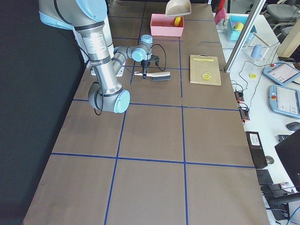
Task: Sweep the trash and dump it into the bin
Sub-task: 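Tilt the dustpan with the left gripper to dump the vegetables into the bin, then carry the empty dustpan back and lower it onto the table with the left gripper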
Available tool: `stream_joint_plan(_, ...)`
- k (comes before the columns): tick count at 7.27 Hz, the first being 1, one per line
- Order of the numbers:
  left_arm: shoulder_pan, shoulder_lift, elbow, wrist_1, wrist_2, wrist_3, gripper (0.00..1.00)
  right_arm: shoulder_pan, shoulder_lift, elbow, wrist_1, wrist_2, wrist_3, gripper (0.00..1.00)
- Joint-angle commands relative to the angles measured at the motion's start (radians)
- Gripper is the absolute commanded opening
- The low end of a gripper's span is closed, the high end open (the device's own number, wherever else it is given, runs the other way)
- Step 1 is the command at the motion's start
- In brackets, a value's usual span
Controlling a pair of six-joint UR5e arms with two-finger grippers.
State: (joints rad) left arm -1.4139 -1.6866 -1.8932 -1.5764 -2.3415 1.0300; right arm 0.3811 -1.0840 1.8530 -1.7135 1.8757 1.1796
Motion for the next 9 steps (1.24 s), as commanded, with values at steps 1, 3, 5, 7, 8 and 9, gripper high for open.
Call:
stream_joint_plan(1, 0.126, -0.011, -0.055, -0.045, -0.009, -0.207, 0.00, -0.005, 0.001, 0.000, 0.000, -0.001, 0.012, 0.00)
stream_joint_plan(3, 0.290, -0.054, -0.050, -0.060, -0.007, -0.304, 0.00, -0.005, 0.001, -0.001, 0.000, -0.001, 0.011, 0.00)
stream_joint_plan(5, 0.398, -0.056, -0.041, -0.059, -0.007, -0.341, 0.00, -0.007, 0.006, -0.003, 0.002, -0.001, 0.011, 0.00)
stream_joint_plan(7, 0.501, -0.070, -0.053, -0.062, 0.066, -0.431, 0.00, -0.007, 0.006, -0.003, 0.002, -0.001, 0.017, 0.00)
stream_joint_plan(8, 0.551, -0.085, -0.052, -0.085, 0.109, -0.483, 0.00, -0.007, 0.007, -0.003, 0.002, -0.001, 0.017, 0.00)
stream_joint_plan(9, 0.600, -0.096, -0.040, -0.109, 0.126, -0.534, 0.00, -0.007, 0.006, -0.008, 0.015, -0.003, 0.017, 0.00)
